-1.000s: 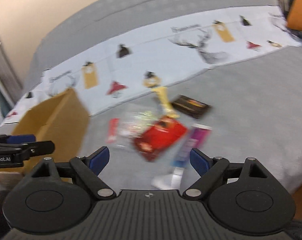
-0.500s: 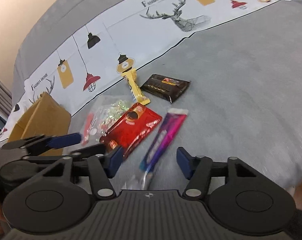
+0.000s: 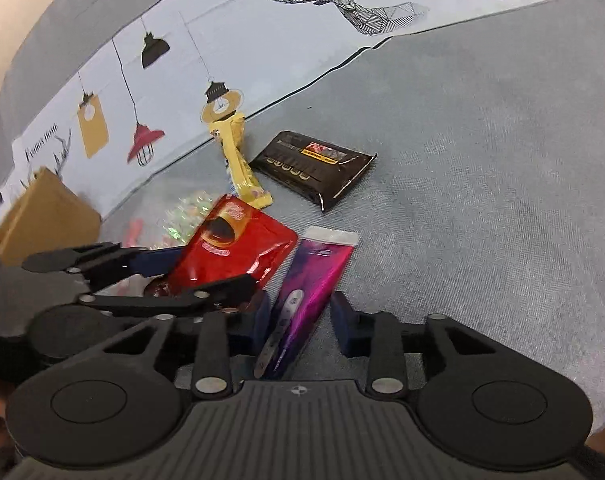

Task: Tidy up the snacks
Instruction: 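Grasp the pink-purple bar with the right tool while the left tool grasps a red packet, then carry both snacks to the box and open both tools to drop them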

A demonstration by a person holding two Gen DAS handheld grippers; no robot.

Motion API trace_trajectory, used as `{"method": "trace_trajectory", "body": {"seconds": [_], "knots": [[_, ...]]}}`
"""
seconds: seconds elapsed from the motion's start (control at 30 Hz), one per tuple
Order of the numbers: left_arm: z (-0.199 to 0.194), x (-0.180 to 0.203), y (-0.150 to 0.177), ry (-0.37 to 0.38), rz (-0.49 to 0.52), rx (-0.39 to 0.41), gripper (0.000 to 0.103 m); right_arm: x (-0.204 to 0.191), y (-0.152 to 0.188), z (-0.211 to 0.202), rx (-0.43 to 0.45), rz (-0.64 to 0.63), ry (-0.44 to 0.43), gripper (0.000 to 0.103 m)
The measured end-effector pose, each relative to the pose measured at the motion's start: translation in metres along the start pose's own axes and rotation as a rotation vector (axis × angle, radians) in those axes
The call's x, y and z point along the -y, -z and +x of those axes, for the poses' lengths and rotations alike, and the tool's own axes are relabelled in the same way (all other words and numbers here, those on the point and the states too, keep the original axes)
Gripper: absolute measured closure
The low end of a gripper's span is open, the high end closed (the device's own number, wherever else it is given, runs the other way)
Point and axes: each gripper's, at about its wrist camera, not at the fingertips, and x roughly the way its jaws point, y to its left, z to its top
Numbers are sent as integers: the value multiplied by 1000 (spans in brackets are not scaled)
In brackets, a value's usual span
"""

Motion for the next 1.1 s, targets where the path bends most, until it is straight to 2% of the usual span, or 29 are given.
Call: {"method": "trace_trajectory", "body": {"seconds": [0.03, 0.1, 0.2, 0.3, 0.43, 0.57, 0.63, 0.83, 0.93, 0.97, 1.03, 1.1], "knots": [[-4, 0, 0, -2, -20, -1, 59, -2, 0, 1, 1, -14, 9, 79], [-13, -3, -1, -6, -77, -4, 75, 0, 1, -1, 5, 2, 4, 90], [-29, -8, -2, -2, -163, -10, 86, 0, 3, -6, 16, 13, 5, 94], [-44, -10, -1, 12, -219, -4, 92, -3, 5, -15, 44, -10, 12, 97], [-64, -12, -1, 25, -277, 4, 95, 1, 11, -31, 79, -12, 8, 98], [-73, -7, 1, 37, -269, 5, 96, -1, 19, -40, 73, -60, 38, 98], [-70, 4, 3, 25, -234, 1, 94, 1, 23, -38, 51, -61, 26, 97], [-39, 21, 9, 3, -208, -44, 84, 13, 26, -24, 0, 38, 5, 88], [-26, 22, 12, -4, -199, -74, 84, 9, 23, -20, -6, 1, 3, 86], [-21, 21, 14, -11, -200, -93, 89, 6, 23, -18, -6, -21, 6, 85], [-18, 17, 16, -8, -221, -96, 93, 0, 21, -15, -12, -69, 11, 80], [-20, 12, 15, -2, -248, -104, 94, -8, 20, -15, -26, -114, -3, 66]]}}
